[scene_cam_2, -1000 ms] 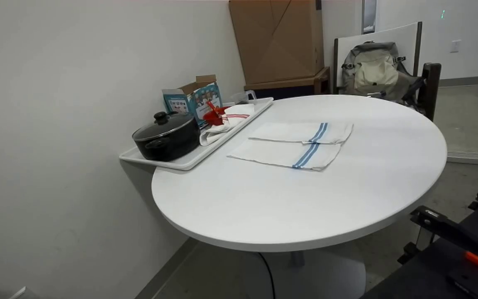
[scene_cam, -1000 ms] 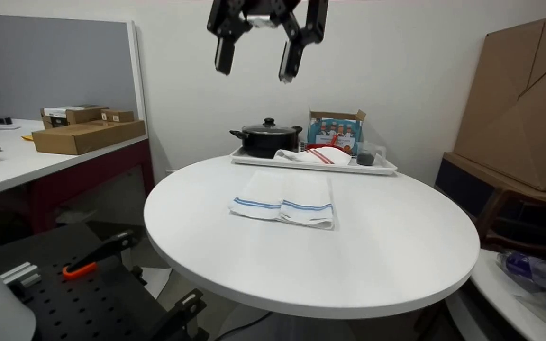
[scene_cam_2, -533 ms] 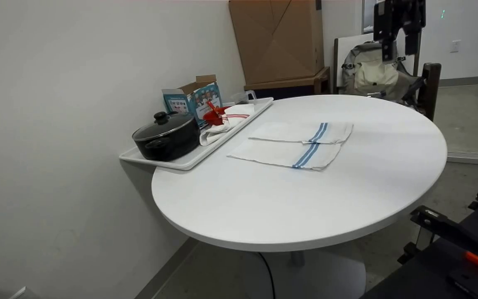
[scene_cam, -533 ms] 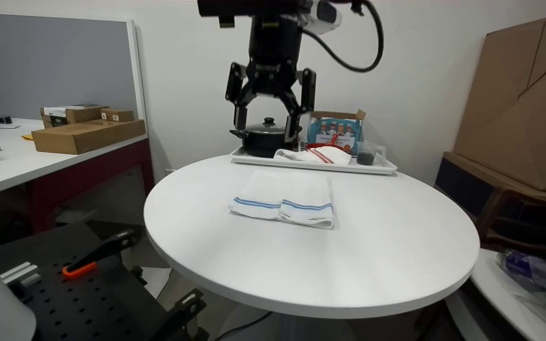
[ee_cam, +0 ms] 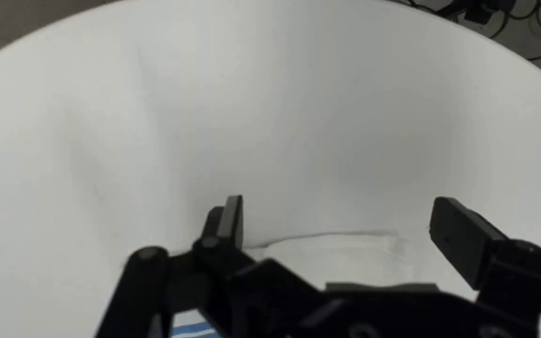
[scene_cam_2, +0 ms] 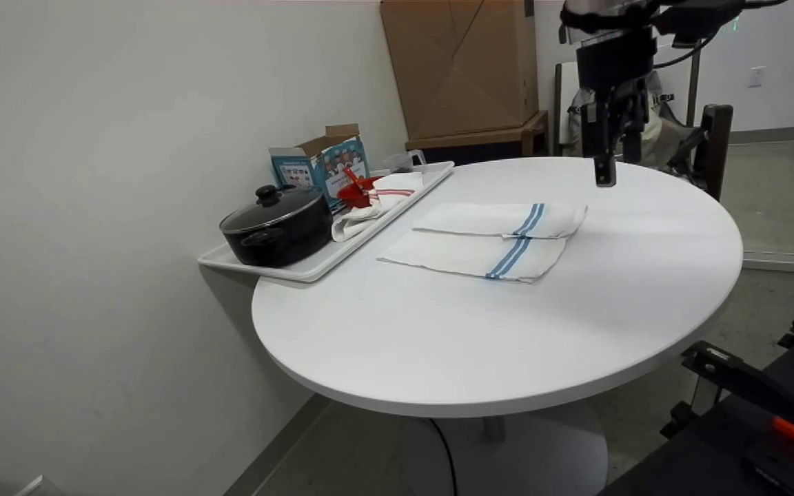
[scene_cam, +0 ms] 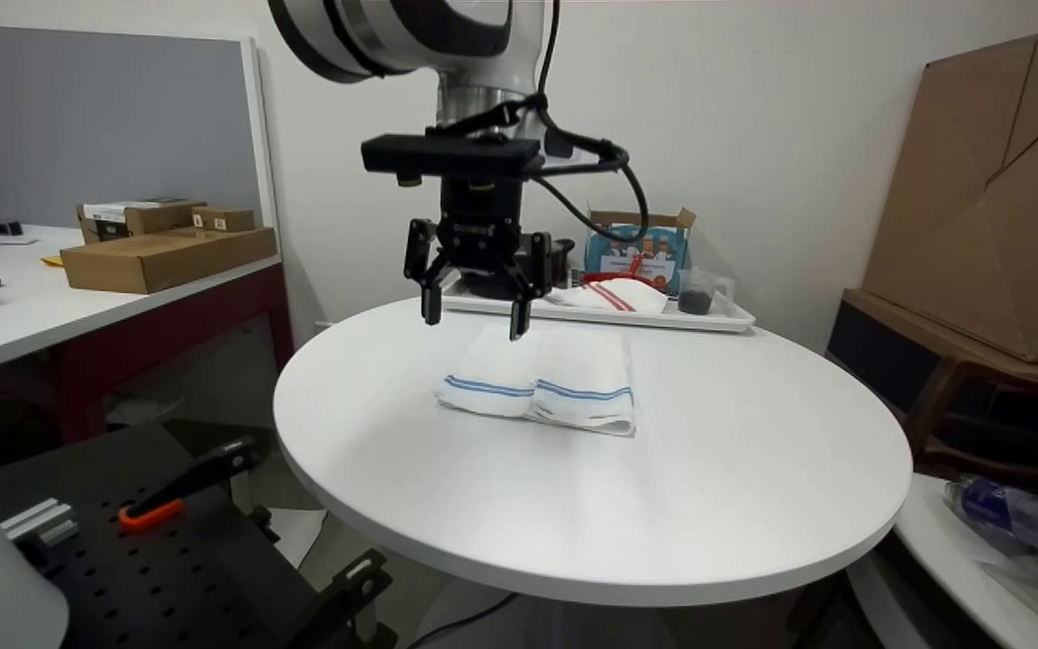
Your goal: Fold the cloth on the table
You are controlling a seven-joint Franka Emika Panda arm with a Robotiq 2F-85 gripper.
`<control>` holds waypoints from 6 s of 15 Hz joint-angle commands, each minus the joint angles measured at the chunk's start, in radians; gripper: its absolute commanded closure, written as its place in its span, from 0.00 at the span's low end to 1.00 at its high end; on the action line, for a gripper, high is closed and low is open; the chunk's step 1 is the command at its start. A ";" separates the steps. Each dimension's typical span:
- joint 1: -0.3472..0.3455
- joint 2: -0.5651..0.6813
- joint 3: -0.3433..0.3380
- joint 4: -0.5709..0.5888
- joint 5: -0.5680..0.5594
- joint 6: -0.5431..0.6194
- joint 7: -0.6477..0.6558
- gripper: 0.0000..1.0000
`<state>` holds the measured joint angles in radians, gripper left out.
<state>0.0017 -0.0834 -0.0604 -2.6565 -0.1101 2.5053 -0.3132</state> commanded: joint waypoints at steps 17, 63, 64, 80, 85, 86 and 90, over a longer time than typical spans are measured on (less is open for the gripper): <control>0.058 0.270 0.048 0.038 -0.890 0.404 0.527 0.00; -1.015 0.470 0.720 0.209 -0.161 0.502 0.189 0.93; -1.063 0.464 0.773 0.231 -0.143 0.469 0.176 0.93; -0.857 0.470 0.522 0.554 0.362 -0.160 0.129 0.93; -0.661 0.532 0.210 0.649 0.438 -0.261 0.149 0.93; -0.631 0.544 0.172 0.665 0.448 -0.272 0.147 0.93; -0.537 0.587 0.070 0.721 0.479 -0.309 0.155 0.93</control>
<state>-0.6098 0.4619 0.0809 -2.0056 0.3349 2.2520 -0.1788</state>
